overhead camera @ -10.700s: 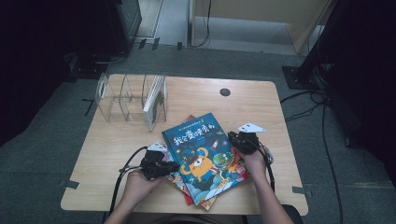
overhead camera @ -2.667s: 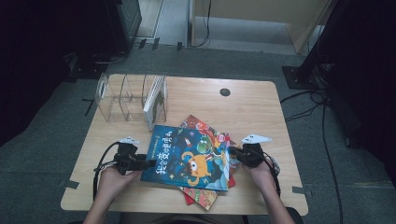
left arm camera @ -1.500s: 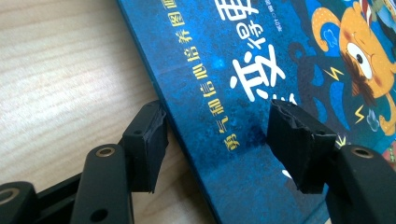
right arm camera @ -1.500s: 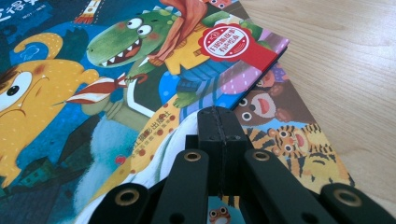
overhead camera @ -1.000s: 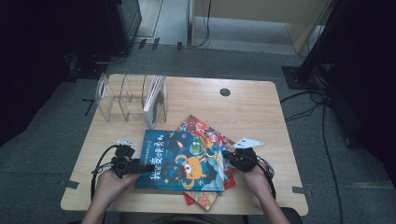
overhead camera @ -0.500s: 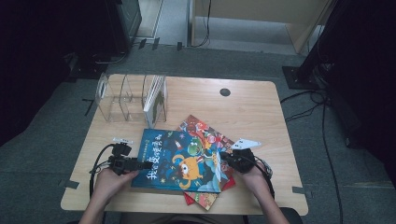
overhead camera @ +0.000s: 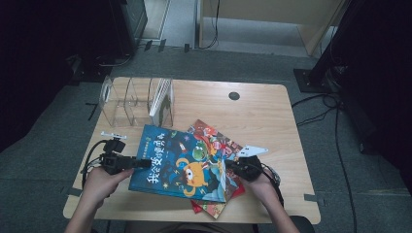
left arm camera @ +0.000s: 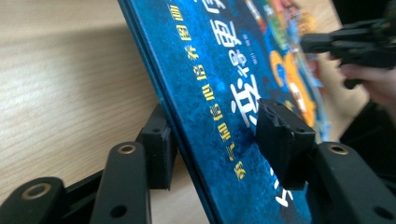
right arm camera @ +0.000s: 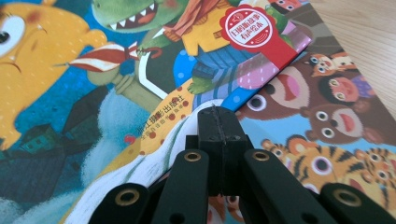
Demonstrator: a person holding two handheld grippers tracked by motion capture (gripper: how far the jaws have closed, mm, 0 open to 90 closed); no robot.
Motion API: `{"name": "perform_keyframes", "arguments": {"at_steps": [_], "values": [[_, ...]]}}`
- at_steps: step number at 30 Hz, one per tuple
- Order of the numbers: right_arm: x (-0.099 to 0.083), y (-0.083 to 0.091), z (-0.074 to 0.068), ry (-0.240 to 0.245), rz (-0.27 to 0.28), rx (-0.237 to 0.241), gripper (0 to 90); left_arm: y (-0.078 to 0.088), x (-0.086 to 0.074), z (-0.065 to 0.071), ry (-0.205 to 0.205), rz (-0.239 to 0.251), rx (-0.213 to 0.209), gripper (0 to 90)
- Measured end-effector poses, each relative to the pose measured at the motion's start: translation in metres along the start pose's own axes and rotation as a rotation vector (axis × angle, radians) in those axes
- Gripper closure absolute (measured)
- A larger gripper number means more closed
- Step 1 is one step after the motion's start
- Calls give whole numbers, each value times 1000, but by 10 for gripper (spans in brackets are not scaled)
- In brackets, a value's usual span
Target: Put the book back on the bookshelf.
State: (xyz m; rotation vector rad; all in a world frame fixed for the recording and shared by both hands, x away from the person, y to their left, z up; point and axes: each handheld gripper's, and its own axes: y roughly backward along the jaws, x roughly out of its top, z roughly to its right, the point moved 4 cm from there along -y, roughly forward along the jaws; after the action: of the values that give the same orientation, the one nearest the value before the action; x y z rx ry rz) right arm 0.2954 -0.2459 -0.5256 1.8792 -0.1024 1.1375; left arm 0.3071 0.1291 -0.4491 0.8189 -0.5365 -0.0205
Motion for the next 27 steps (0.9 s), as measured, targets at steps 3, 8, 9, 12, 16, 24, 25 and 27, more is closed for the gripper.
{"name": "perform_keyframes", "arguments": {"at_steps": [3, 8, 9, 12, 16, 24, 25, 27], "values": [[1, -3, -3, 1, 5, 16, 900, 7, 10, 6, 0, -11, -20, 539], [3, -6, -8, 11, 5, 23, 900, 15, 27, 16, 0, -52, -53, 589], [3, -7, -8, 14, 9, 28, 900, 15, 31, 19, -4, -66, -67, 603], [4, -11, -12, 18, 18, 59, 900, 13, 41, 29, -24, -101, -73, 622], [5, -14, -18, 51, 30, 70, 848, 23, 56, 37, -41, -109, -82, 680], [6, -16, -24, 119, 28, 88, 768, 48, 89, 53, -75, -205, -63, 768], [6, -16, -24, 127, 28, 87, 762, 52, 94, 55, -84, -218, -52, 776], [6, -16, -25, 139, 23, 86, 745, 57, 100, 57, -83, -228, -41, 797]]}}
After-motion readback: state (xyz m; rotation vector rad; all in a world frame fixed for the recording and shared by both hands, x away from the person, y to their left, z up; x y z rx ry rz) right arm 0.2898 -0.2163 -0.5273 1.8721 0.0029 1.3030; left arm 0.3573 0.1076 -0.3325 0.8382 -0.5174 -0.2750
